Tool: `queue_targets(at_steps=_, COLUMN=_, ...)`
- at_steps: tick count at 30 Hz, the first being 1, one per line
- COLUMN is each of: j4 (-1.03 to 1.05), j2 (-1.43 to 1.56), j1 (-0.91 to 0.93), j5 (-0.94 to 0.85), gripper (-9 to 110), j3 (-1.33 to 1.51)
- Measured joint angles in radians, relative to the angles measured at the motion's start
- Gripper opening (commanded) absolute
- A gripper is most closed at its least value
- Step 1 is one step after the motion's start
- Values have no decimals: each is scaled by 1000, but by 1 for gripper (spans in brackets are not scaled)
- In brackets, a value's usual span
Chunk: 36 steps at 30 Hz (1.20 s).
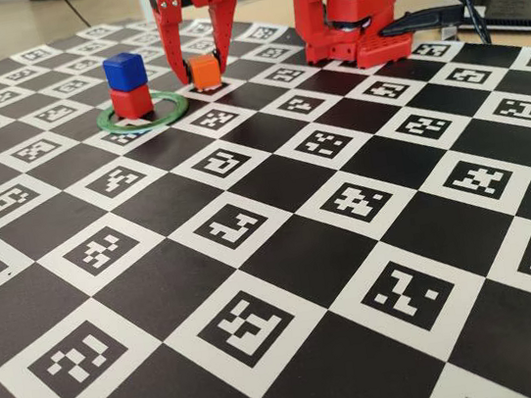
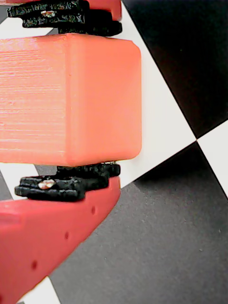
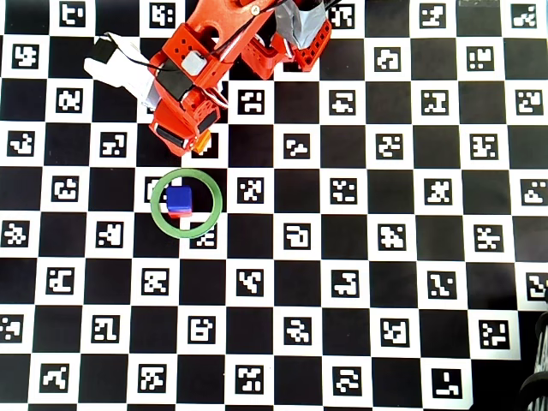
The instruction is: Grab the red cube then put it in the green circle then put the blue cube on top and finally the orange cube on top
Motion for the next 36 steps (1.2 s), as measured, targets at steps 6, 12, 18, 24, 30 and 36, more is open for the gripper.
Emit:
queue_targets(at_steps=6, j4=87, j2=0, j1=0, j5=-37, gripper=11, j3=-52)
queue_targets(at_steps=12, j4=256, j2=0, j1=11, j5=-107, gripper=11, j3=-242)
queue_targets(at_steps=18, j4=443, j2=-51, j1=18, j5=-215, gripper=11, j3=-515)
queue_targets(at_steps=24, j4=578, j2=-121, j1=18, j5=-334, gripper=11, j3=-730)
queue_targets(at_steps=30, j4=646, j2=-155, j1=-35, j5=-407, gripper=11, j3=-851)
queue_targets(at_steps=36, j4=687, j2=-198, j1=-115, j5=-433, gripper=11, j3=-946)
